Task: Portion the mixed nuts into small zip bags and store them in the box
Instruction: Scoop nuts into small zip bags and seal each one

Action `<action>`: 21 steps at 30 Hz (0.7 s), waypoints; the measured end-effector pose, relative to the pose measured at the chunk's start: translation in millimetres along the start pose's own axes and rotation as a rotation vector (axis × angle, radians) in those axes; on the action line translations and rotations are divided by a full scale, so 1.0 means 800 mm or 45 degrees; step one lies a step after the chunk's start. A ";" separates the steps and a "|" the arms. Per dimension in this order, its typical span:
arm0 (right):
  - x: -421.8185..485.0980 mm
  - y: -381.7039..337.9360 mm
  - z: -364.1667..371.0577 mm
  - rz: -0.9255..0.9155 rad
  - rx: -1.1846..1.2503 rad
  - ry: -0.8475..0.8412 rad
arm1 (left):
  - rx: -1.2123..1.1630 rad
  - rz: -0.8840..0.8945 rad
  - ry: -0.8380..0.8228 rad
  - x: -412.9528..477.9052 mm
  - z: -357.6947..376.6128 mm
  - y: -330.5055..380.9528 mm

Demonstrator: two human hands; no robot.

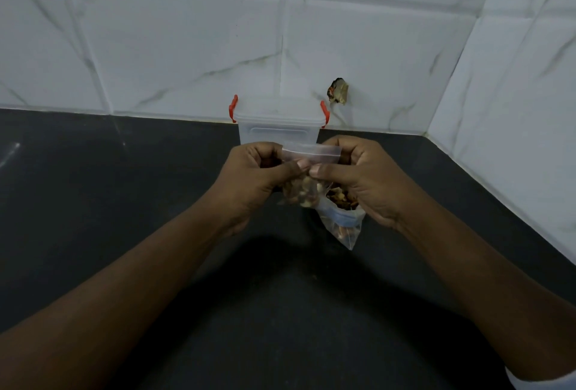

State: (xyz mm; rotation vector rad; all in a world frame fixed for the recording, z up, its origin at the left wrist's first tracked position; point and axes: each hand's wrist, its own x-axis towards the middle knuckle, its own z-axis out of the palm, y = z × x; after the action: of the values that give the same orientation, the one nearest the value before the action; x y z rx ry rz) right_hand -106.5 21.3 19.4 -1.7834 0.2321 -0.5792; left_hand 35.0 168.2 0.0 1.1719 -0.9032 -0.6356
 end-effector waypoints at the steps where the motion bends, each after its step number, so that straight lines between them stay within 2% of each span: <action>1: 0.000 -0.001 0.000 -0.011 -0.021 0.003 | 0.002 0.003 0.004 0.000 -0.001 0.000; 15: 0.004 0.009 0.004 -0.065 -0.035 0.229 | -0.092 -0.057 0.151 0.006 -0.002 0.005; 21: 0.003 0.011 0.004 -0.070 -0.051 0.225 | -0.063 -0.073 0.144 0.004 -0.003 0.006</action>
State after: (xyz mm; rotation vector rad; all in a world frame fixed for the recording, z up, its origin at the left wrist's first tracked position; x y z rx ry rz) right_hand -101.6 20.1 11.3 -1.7830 0.3187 -0.7777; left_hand 39.0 168.1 5.4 1.1810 -0.7570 -0.6280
